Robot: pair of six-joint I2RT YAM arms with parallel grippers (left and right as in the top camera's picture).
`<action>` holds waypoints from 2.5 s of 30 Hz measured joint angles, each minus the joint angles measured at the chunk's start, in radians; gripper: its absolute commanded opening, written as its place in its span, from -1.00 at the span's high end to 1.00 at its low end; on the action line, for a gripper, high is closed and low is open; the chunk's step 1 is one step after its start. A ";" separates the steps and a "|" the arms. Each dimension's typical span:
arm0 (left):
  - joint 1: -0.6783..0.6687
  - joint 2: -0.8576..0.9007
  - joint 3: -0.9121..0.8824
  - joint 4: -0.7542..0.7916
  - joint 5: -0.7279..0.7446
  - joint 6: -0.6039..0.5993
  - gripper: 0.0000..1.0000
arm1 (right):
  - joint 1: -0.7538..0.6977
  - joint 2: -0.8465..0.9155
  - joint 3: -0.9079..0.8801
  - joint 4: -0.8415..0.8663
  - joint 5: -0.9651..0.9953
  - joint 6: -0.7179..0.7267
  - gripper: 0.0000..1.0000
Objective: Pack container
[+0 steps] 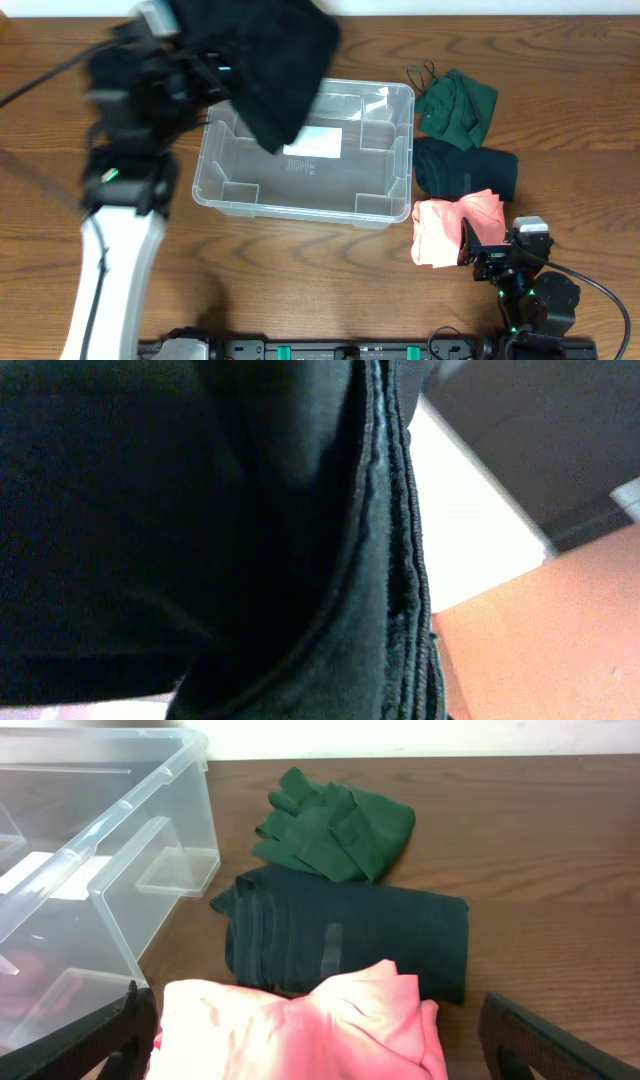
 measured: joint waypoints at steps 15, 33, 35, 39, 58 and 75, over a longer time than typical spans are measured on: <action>-0.356 0.159 -0.011 0.006 -0.285 -0.122 0.88 | 0.000 0.000 0.000 0.000 0.000 0.000 -0.99; -0.414 0.165 -0.011 -0.470 -0.430 -0.297 0.88 | 0.000 0.000 0.000 0.000 0.000 0.000 -0.98; -0.415 0.166 -0.013 -0.505 -0.463 -0.299 0.88 | 0.000 0.000 0.000 0.000 0.000 0.000 -0.98; -0.410 0.169 -0.032 -0.522 -0.504 -0.307 0.15 | 0.000 0.000 0.000 0.000 0.000 0.000 -0.98; -0.167 0.065 -0.037 -0.639 -0.657 -0.171 -0.89 | 0.000 0.000 0.000 0.000 0.000 0.000 -0.98; 0.115 0.305 -0.037 -0.443 -0.364 0.643 -0.49 | 0.000 0.000 0.000 0.000 0.000 0.000 -0.99</action>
